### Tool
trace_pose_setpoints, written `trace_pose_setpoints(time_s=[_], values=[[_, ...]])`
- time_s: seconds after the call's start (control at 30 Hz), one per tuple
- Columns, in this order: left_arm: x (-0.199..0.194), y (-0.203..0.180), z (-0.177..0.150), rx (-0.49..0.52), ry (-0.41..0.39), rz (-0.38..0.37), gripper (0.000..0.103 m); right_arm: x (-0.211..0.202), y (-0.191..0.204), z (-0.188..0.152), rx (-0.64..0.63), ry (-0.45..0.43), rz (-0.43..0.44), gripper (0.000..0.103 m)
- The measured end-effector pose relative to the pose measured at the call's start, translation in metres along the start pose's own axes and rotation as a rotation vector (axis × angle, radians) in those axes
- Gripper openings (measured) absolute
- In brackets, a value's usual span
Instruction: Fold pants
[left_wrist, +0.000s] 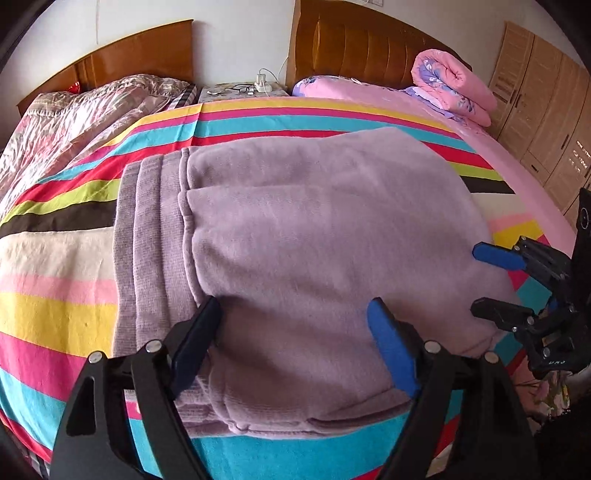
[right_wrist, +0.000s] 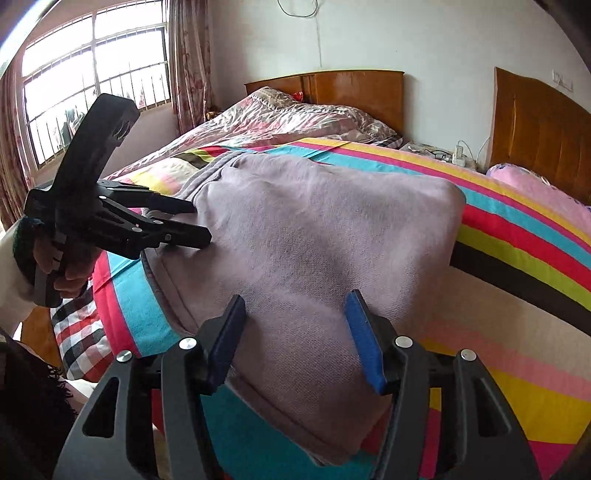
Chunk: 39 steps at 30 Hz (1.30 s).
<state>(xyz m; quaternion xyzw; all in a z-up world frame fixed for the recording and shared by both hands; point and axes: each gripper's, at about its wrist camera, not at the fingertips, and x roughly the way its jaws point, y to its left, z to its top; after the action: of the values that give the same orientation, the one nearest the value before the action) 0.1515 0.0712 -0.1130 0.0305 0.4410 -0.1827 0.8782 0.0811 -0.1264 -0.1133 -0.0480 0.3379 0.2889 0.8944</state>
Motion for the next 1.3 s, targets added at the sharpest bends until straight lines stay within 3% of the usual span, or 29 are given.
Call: trace_pose_setpoints(time_s=[0.1,0.17,0.23,0.3,0.43,0.47,0.5,0.57,0.67,0.73,0.83,0.9,0.97,1.1,1.17,1.23,1.3], values=[[-0.008,-0.001,0.006,-0.011,0.012,0.0,0.082,-0.006,0.002,0.008,-0.027,0.047,0.01,0.055],[-0.022,-0.008,0.021,-0.009,-0.002,-0.002,0.082,-0.022,0.0,0.027,-0.069,-0.002,0.042,0.055],[-0.038,-0.018,0.042,0.03,-0.068,-0.006,0.084,-0.029,-0.016,0.053,-0.061,-0.071,0.056,0.062],[-0.037,-0.025,0.063,0.057,-0.102,0.019,0.091,-0.015,-0.03,0.071,-0.069,-0.072,0.082,0.079],[0.012,-0.011,0.066,0.023,-0.006,0.047,0.091,0.037,-0.057,0.066,-0.074,0.046,0.117,0.079],[0.024,-0.006,0.059,0.013,0.023,0.055,0.091,0.045,-0.065,0.061,-0.074,0.059,0.122,0.074],[0.028,-0.003,0.053,0.02,0.019,0.053,0.091,0.046,-0.073,0.058,-0.063,0.052,0.135,0.067],[0.026,-0.004,0.045,0.046,-0.013,0.053,0.091,0.038,-0.087,0.065,0.024,0.023,0.179,0.065],[0.026,0.0,0.046,0.018,-0.019,0.042,0.092,0.033,-0.093,0.091,0.054,-0.036,0.141,0.073],[0.027,0.002,0.045,-0.001,-0.027,0.029,0.093,0.05,-0.095,0.104,0.025,0.011,0.132,0.076],[0.028,0.002,0.043,0.008,-0.033,0.032,0.094,0.085,-0.114,0.102,-0.017,0.129,0.032,0.076],[0.027,0.003,0.041,0.018,-0.039,0.028,0.094,0.092,-0.142,0.106,0.077,0.108,0.044,0.078],[0.027,0.004,0.039,0.017,-0.045,0.023,0.094,0.092,-0.155,0.115,0.143,0.087,0.001,0.079],[0.029,0.003,0.04,0.016,-0.039,0.022,0.097,0.11,-0.132,0.122,0.038,0.141,0.053,0.08],[0.03,0.0,0.04,0.031,-0.038,0.035,0.098,0.125,-0.127,0.122,-0.042,0.192,-0.014,0.08],[0.03,-0.001,0.038,0.038,-0.039,0.041,0.098,0.136,-0.148,0.126,0.011,0.217,-0.104,0.08],[0.03,-0.001,0.038,0.034,-0.038,0.037,0.098,0.128,-0.165,0.137,0.096,0.154,-0.162,0.08]])
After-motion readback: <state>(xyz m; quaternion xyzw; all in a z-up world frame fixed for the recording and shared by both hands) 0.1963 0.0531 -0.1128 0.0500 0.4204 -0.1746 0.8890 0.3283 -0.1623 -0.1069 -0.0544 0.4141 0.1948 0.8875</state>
